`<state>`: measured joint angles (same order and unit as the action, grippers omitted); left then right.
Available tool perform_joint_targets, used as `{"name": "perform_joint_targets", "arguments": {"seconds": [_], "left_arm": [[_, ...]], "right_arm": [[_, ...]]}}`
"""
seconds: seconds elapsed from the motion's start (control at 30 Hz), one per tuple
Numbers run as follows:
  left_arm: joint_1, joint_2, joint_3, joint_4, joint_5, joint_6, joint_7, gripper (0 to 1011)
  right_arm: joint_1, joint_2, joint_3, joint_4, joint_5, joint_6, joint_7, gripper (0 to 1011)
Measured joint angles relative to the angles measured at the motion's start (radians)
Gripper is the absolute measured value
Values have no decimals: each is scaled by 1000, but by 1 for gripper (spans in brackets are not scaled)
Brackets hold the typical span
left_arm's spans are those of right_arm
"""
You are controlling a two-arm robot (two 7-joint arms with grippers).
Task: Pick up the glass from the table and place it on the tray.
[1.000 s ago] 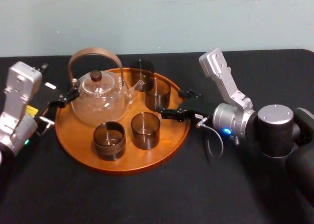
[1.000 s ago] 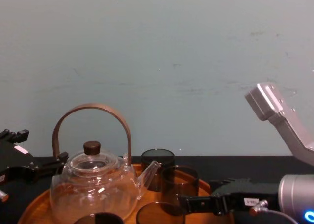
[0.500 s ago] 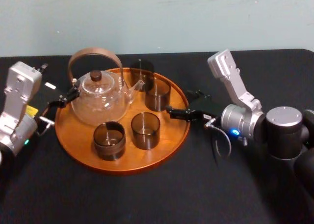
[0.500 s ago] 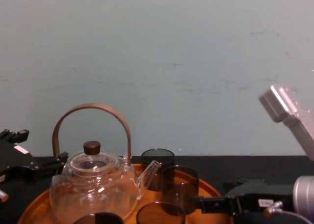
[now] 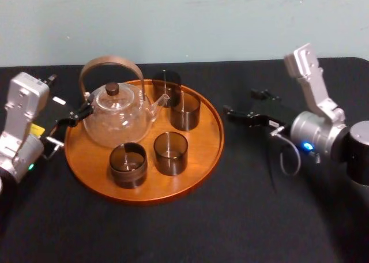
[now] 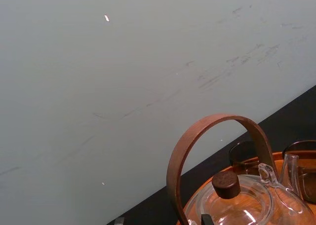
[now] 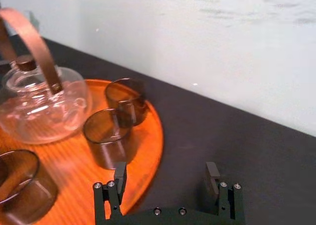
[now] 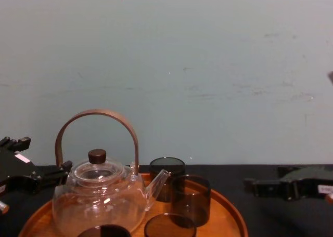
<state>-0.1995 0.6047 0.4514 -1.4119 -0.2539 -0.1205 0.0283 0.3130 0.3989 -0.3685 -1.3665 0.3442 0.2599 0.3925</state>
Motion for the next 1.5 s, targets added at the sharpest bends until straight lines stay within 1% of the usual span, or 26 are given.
{"name": "perform_joint_targets", "arguments": {"seconds": [0.13,0.3,0.53,0.7,1.17,1.33,1.5], "left_arm": [[0,0,0,0,0,0,0,1010],[0,0,0,0,0,0,0,1010],[0,0,0,0,0,0,0,1010],[0,0,0,0,0,0,0,1009],[0,0,0,0,0,0,0,1010],[0,0,0,0,0,0,0,1010],[0,0,0,0,0,0,0,1009]], "right_arm": [[-16,16,28,-17,11,-5,-14,1003],[-29,28,63,-23,26,-12,-31,1003],[-34,34,87,-26,37,-16,-42,1003],[-29,31,90,-19,37,-17,-48,1002],[11,2,84,42,16,-13,-62,1002],[12,-1,86,49,15,-16,-59,1002],[-3,1,87,42,15,-23,-50,1002]]}}
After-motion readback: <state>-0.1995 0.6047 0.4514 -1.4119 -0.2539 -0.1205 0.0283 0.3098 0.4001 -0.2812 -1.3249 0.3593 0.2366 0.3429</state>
